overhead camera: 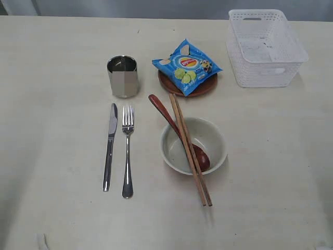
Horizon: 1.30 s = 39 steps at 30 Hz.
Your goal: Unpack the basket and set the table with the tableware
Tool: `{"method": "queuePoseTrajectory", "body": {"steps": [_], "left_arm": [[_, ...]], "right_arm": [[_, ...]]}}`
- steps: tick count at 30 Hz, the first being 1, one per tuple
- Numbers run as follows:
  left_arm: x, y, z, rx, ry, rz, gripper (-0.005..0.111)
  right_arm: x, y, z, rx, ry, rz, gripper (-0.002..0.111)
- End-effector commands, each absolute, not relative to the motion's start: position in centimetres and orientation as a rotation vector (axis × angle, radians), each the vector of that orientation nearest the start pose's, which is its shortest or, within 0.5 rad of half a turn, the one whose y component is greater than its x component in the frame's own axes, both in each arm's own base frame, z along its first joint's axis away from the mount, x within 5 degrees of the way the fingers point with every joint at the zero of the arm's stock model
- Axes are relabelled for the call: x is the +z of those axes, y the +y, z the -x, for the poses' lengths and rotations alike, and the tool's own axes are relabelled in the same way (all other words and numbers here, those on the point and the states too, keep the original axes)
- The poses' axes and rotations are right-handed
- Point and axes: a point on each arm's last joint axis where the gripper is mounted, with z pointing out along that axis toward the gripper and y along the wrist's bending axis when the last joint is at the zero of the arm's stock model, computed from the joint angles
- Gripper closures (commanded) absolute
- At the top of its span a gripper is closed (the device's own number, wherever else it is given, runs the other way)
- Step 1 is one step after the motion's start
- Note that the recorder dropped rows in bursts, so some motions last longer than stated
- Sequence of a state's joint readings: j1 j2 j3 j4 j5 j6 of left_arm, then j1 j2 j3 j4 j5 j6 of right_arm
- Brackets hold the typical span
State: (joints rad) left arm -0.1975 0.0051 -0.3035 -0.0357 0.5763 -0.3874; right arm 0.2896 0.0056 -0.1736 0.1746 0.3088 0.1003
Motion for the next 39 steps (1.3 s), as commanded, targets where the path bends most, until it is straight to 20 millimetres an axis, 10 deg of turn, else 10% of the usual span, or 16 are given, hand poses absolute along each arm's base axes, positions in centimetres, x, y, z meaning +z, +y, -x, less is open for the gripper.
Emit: {"method": "queuePoseTrajectory", "body": {"steps": [1, 39], "left_arm": [[25.9, -0.9, -3.2, -0.487, 1.733, 0.19, 0.107], [27.3, -0.9, -3.4, -0.538, 1.559, 0.187, 0.107]], "right_arm": [[23.4, 1.9, -4.6, 0.545, 1.598, -0.014, 0.109], [24.3, 1.7, -4.6, 0.603, 1.498, -0.08, 0.109]]}}
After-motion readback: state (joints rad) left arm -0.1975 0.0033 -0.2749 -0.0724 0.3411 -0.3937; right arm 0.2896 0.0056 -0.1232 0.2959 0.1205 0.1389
